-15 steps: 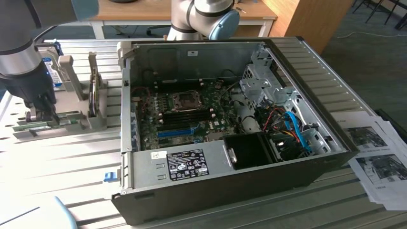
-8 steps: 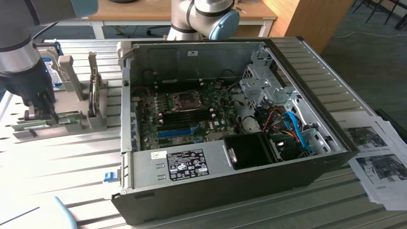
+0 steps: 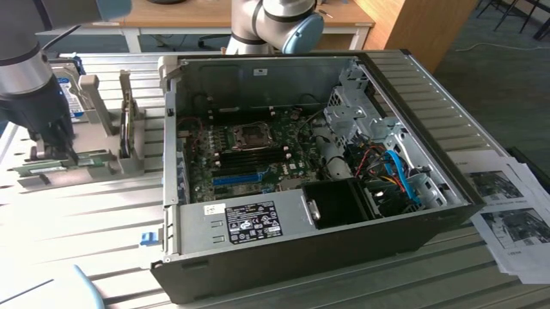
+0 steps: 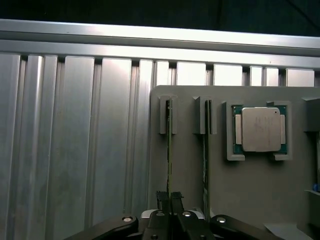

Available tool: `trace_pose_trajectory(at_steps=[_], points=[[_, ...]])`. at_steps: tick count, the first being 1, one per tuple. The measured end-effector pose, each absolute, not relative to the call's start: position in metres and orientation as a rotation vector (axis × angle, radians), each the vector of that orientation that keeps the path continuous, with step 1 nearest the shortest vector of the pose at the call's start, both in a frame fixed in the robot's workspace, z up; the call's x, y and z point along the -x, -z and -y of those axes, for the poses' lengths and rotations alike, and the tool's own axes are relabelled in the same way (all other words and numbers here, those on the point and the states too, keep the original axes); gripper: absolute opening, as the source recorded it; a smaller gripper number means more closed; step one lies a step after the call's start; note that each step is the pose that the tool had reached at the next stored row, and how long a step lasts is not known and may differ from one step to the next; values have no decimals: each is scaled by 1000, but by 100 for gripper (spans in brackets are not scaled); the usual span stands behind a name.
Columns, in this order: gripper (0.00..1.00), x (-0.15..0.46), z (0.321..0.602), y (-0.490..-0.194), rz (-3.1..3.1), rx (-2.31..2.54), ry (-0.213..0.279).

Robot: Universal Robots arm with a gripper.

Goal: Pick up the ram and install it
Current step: 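Pick up the ram and move it above insertion slot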

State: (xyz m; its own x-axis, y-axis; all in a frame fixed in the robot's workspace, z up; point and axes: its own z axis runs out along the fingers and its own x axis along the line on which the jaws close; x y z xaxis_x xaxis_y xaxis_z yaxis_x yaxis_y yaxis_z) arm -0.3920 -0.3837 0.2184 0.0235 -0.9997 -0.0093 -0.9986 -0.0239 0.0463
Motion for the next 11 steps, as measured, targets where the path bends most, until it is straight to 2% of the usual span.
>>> trace_pose_trajectory(at_steps=[11], points=[[11,392,384,-227,2187,-2213,56]])
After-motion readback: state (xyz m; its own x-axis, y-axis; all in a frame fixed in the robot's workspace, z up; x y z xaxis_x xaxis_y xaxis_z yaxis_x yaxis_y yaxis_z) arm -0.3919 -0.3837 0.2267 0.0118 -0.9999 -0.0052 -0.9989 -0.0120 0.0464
